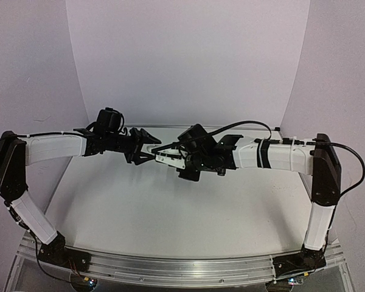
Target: Install the water faucets
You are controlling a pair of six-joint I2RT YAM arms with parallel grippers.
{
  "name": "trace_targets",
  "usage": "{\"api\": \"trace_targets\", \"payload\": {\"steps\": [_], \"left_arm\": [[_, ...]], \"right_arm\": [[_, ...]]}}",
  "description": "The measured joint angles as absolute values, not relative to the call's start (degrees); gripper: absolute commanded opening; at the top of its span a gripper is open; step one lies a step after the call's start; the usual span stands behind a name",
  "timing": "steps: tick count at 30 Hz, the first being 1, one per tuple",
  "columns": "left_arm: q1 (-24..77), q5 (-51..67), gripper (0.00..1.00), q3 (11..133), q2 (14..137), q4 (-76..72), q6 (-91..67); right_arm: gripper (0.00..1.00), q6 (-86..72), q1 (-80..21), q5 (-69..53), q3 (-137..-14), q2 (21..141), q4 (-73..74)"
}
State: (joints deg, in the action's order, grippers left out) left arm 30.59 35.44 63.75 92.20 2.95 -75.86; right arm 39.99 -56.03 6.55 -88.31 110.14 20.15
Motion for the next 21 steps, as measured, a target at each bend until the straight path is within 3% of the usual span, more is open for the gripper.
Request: {"api": "trace_targets", "payload": {"steps": [13, 21], "left_arm": [[30.37, 36.95, 0.25, 63.68, 92.47, 1.41, -68.64], [30.33, 38.16, 0.16, 63.64, 92.71, -2.25, -58.67]], "right_arm": [[0.00, 29.69, -54.47, -2.84, -89.12, 110.15, 20.00], [0.00, 17.72, -48.59, -24.04, -89.10, 108.80, 19.93]]}}
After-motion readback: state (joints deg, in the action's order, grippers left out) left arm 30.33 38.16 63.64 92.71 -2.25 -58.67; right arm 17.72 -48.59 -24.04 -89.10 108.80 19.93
